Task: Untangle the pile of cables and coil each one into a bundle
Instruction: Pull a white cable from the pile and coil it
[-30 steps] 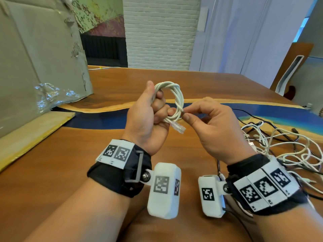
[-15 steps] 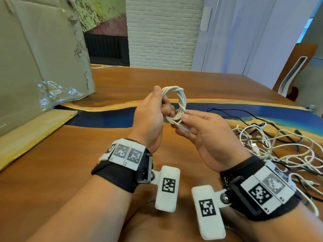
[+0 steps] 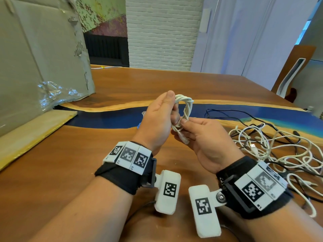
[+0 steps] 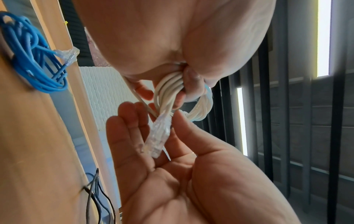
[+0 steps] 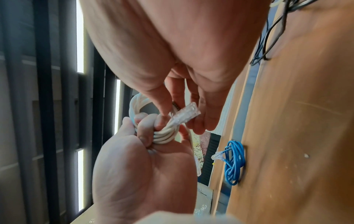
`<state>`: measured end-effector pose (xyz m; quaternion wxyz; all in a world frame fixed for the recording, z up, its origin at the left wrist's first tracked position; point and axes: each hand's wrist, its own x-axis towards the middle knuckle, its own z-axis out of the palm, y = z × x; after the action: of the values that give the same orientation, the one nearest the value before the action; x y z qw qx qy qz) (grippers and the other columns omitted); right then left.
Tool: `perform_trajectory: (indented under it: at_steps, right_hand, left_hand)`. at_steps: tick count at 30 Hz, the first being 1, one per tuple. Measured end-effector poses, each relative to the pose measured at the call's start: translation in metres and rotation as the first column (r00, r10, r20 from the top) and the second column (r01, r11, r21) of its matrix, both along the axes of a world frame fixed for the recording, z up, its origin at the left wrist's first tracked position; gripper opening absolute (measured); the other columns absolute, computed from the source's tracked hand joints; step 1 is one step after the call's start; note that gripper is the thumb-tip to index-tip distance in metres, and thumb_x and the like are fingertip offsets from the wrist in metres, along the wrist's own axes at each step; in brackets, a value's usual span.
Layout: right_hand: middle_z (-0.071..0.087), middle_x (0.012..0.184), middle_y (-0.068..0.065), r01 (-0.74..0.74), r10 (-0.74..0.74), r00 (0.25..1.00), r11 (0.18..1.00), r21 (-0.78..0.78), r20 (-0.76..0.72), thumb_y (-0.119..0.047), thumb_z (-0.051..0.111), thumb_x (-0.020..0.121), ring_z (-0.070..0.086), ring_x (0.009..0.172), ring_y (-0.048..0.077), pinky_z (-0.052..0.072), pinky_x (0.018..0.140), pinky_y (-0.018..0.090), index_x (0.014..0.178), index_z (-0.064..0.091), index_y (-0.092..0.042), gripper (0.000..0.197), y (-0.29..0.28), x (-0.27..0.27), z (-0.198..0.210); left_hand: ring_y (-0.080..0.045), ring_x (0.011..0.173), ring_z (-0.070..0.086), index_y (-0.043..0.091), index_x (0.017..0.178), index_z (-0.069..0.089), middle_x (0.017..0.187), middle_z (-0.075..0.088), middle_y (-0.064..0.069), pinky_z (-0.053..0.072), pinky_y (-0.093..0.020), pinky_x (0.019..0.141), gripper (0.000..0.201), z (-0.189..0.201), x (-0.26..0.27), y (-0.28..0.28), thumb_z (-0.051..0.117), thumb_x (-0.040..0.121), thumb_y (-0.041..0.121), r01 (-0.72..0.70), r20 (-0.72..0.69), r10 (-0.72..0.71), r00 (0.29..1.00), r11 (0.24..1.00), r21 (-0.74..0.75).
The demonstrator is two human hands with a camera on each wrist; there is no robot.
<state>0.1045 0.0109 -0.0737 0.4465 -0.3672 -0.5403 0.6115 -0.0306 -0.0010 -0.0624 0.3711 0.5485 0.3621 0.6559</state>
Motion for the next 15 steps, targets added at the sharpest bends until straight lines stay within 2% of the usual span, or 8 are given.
perform_trajectory:
  at_steps: [4,6,9,12,13,15]
  right_hand:
    - [0.073,0.103,0.030,0.055,-0.053,0.996,0.998,0.023,-0.065,-0.014,0.068,0.095,0.061,0.091,0.031,0.045,0.107,0.059,0.097,0.080,-0.002,0.017,-0.0020,-0.0030,-0.0013]
    - [0.074,0.106,0.028,0.088,-0.084,0.993,0.995,0.050,-0.081,-0.013,0.071,0.093,0.068,0.095,0.034,0.047,0.105,0.060,0.095,0.081,-0.005,0.013,-0.0031,-0.0035,-0.0010]
    - [0.077,0.098,0.022,0.156,-0.147,0.986,0.980,0.122,-0.081,-0.010,0.071,0.092,0.072,0.103,0.042,0.053,0.099,0.061,0.092,0.081,-0.008,0.010,-0.0042,-0.0034,-0.0010]
    - [0.078,0.094,0.017,0.201,-0.190,0.979,0.956,0.214,-0.071,-0.007,0.072,0.092,0.074,0.097,0.035,0.059,0.091,0.054,0.097,0.079,-0.007,0.008,-0.0064,-0.0043,-0.0020]
    - [0.078,0.093,0.016,0.214,-0.202,0.977,0.947,0.238,-0.074,-0.005,0.072,0.092,0.075,0.094,0.033,0.061,0.089,0.050,0.099,0.077,-0.006,0.009,-0.0065,-0.0042,-0.0021]
    - [0.078,0.093,0.015,0.234,-0.218,0.972,0.935,0.268,-0.088,0.002,0.070,0.091,0.077,0.090,0.029,0.064,0.084,0.043,0.105,0.074,-0.009,0.018,-0.0059,-0.0040,-0.0013]
  left_hand:
    - [-0.015,0.056,0.027,0.014,0.078,0.044,0.055,0.033,0.006,0.027,-0.032,0.056,0.041,-0.0024,-0.0007,0.0021,0.029,0.112,0.030,-0.001,-0.010,0.001,1.000,1.000,0.013]
    - [-0.016,0.056,0.027,0.012,0.080,0.045,0.054,0.034,0.006,0.028,-0.032,0.057,0.041,-0.0029,-0.0011,0.0030,0.029,0.112,0.031,-0.014,-0.013,0.014,1.000,1.000,0.014]
    - [-0.017,0.057,0.027,0.009,0.085,0.047,0.057,0.031,0.002,0.030,-0.038,0.060,0.040,-0.0035,-0.0033,0.0040,0.032,0.111,0.035,-0.056,-0.030,0.056,0.998,0.998,0.014]
    - [-0.019,0.059,0.035,0.010,0.076,0.048,0.057,0.037,0.000,0.038,-0.035,0.060,0.044,-0.0046,-0.0048,0.0042,0.038,0.109,0.038,-0.070,-0.062,0.072,0.995,0.997,0.032]
    - [-0.020,0.059,0.037,0.014,0.072,0.050,0.057,0.040,0.000,0.039,-0.032,0.059,0.044,-0.0047,-0.0036,0.0040,0.039,0.109,0.037,-0.075,-0.070,0.077,0.995,0.997,0.033]
    - [-0.024,0.061,0.039,0.026,0.069,0.058,0.058,0.043,-0.001,0.040,-0.033,0.058,0.041,-0.0042,-0.0010,0.0024,0.044,0.107,0.036,-0.063,-0.073,0.066,0.995,0.997,0.042]
